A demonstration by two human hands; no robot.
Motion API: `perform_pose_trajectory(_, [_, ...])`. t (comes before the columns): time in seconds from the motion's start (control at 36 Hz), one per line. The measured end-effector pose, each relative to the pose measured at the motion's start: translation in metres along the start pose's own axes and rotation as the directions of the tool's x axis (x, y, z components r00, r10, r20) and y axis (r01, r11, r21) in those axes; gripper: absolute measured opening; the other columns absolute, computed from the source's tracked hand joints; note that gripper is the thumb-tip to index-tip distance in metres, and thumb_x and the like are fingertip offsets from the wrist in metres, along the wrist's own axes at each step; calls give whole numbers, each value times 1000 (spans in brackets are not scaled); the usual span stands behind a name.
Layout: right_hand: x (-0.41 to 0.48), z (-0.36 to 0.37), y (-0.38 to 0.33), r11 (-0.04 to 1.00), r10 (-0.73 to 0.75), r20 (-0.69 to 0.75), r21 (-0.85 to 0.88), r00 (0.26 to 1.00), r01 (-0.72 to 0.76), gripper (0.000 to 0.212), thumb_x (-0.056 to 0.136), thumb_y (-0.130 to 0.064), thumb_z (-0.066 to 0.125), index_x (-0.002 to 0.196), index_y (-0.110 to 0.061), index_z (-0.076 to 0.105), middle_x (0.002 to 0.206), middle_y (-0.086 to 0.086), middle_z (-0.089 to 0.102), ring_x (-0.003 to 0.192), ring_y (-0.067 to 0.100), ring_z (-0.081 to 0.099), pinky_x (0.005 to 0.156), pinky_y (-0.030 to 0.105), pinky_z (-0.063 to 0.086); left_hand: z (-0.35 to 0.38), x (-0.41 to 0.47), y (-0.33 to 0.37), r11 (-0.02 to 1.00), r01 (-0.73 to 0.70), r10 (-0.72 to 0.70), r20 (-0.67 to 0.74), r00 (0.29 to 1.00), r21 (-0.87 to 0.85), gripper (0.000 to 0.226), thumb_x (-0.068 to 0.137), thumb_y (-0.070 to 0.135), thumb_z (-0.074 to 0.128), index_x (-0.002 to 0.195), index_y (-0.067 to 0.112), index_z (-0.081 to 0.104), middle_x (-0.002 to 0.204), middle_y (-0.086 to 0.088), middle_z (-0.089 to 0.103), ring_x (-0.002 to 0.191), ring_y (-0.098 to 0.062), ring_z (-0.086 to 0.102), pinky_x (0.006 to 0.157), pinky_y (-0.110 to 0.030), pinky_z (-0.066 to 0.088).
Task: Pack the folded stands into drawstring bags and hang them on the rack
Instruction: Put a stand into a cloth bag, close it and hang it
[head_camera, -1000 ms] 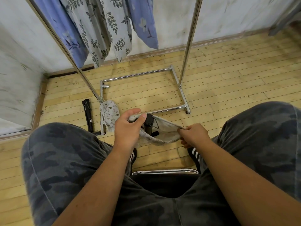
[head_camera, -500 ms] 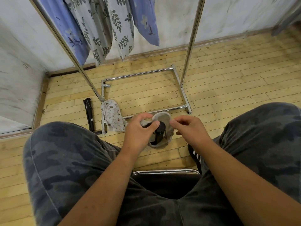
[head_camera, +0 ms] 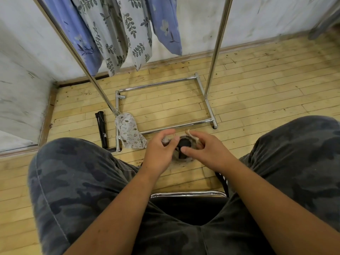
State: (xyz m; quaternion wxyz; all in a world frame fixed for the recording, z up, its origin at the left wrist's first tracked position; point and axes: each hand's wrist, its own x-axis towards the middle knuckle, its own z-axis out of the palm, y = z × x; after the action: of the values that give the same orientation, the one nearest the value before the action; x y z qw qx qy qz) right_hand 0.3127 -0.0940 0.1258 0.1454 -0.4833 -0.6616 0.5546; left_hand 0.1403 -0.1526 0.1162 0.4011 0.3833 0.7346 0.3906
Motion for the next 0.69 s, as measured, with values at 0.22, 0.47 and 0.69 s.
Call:
perform_pose_trajectory(0.22, [-1, 5, -4, 940, -79, -198, -341, 977, 7, 51, 89, -43, 78, 133, -20, 66, 89, -12, 62, 72, 2, 50, 63, 9, 35, -10, 5, -1, 986, 74, -78, -19, 997, -152, 27, 105, 24, 57, 125, 38, 68, 87, 10, 67, 51, 3, 51, 50, -12, 42])
perform_pose_trajectory(0.47, [-2, 0, -6, 951, -98, -290, -310, 952, 3, 35, 88, -40, 79, 117, -22, 70, 84, -12, 63, 67, -4, 55, 56, 6, 42, -14, 8, -6, 993, 118, -120, -120, 985, -24, 36, 100, 10, 57, 121, 39, 62, 124, 10, 60, 84, -10, 64, 56, -17, 47])
perform_pose_trajectory(0.69, [0, 1, -1, 959, -105, -349, -284, 931, 1, 37, 87, -40, 81, 118, -22, 70, 95, -7, 72, 76, 0, 63, 58, 1, 43, -15, 9, -16, 956, 228, -209, -115, 971, 187, 15, 92, 34, 74, 95, 20, 74, 85, 8, 71, 82, -11, 67, 68, -25, 51])
